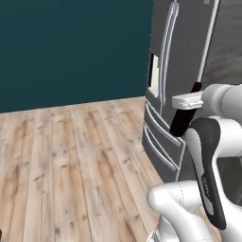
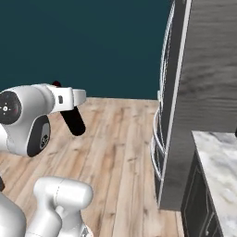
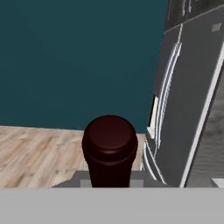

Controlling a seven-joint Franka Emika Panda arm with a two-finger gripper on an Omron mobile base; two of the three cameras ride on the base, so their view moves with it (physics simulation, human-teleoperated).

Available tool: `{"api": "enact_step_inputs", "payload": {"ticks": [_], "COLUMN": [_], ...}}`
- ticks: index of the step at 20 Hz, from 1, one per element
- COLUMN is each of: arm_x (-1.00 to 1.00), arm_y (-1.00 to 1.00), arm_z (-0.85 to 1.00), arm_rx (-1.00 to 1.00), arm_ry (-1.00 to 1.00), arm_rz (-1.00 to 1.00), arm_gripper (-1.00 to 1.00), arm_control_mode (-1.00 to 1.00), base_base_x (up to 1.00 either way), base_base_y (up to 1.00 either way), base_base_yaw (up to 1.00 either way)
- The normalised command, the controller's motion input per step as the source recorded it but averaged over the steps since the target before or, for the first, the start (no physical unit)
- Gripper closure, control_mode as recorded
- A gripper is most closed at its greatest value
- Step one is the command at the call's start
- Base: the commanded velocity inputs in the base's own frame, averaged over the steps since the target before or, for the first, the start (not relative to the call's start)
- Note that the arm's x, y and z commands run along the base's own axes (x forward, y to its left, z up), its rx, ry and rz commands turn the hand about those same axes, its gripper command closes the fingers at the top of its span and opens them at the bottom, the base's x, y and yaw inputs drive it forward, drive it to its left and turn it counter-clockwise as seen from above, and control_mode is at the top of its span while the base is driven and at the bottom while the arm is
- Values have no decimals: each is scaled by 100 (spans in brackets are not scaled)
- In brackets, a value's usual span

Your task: Move the drinks to the dining counter.

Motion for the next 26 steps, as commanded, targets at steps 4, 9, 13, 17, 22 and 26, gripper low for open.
{"api": "enact_step_inputs", "payload": {"ticks": [4,9,13,17,22,26], "arm_x": [0,0,0,0,0,0], "arm_y": [0,0,0,0,0,0], "arm_z": [0,0,0,0,0,0], "arm_rx": [0,0,0,0,0,0], "arm_ry": [0,0,0,0,0,0], "arm_rz": [0,0,0,0,0,0], "arm_gripper": [100,100,100,100,100,100], "arm_control_mode": [100,100,100,100,100,100], "base_base_x": [-19,-17,-14,-8,-4,-2], "base_base_y": [11,15,18,20,19,21], "base_base_yaw": [35,34,34,34,33,33]}}
